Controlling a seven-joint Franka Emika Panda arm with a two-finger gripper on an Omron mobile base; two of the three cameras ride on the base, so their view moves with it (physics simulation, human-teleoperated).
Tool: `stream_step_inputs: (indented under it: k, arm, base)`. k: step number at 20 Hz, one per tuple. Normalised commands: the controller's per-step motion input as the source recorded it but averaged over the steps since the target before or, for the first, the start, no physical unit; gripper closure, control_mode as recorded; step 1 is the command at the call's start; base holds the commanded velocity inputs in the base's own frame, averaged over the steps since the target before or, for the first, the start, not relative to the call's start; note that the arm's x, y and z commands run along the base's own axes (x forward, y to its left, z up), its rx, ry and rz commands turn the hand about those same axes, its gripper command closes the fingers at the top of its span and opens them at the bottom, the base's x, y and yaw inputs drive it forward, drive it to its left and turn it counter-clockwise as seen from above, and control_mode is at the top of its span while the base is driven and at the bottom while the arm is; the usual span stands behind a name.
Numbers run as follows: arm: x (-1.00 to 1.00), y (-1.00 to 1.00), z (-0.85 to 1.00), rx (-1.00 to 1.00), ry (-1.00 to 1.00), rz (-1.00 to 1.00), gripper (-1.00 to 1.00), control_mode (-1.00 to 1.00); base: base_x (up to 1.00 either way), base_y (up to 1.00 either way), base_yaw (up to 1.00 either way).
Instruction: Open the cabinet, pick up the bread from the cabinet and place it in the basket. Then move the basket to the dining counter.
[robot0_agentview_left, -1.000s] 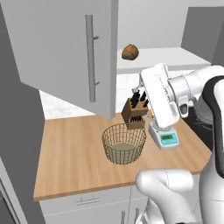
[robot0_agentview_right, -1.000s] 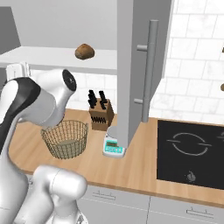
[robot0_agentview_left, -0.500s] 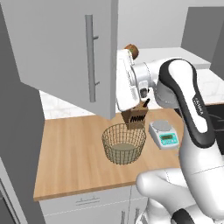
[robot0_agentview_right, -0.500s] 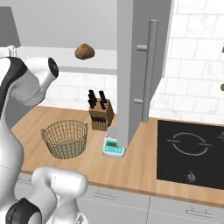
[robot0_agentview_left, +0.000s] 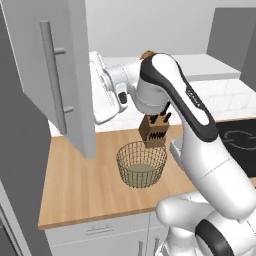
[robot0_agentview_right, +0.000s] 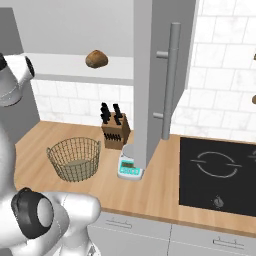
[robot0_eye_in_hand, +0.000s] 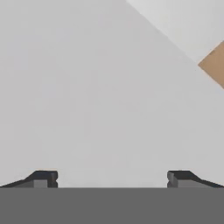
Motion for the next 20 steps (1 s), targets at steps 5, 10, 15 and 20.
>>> stream_step_inputs:
  k: [5,10,15,20]
  arm:
    - [-0.12,0.98,-0.01,0.03,0.01,0.04,-1.00,-1.00]
    - [0.05,0.74,-0.04,-0.05,0.09,-0.06,-1.00,-1.00]
    - [0.27,-0.07,0.00,-0.16,0.00,-0.01,-1.00,-1.00]
    - [0.11,-0.85,-0.18,-0.25,-0.01,-0.08,-1.00,-1.00]
  base:
    - [0.00,0.00,0.00]
    - [0.00,0.00,0.00]
    - [0.00,0.00,0.00]
    - [0.00,0.00,0.00]
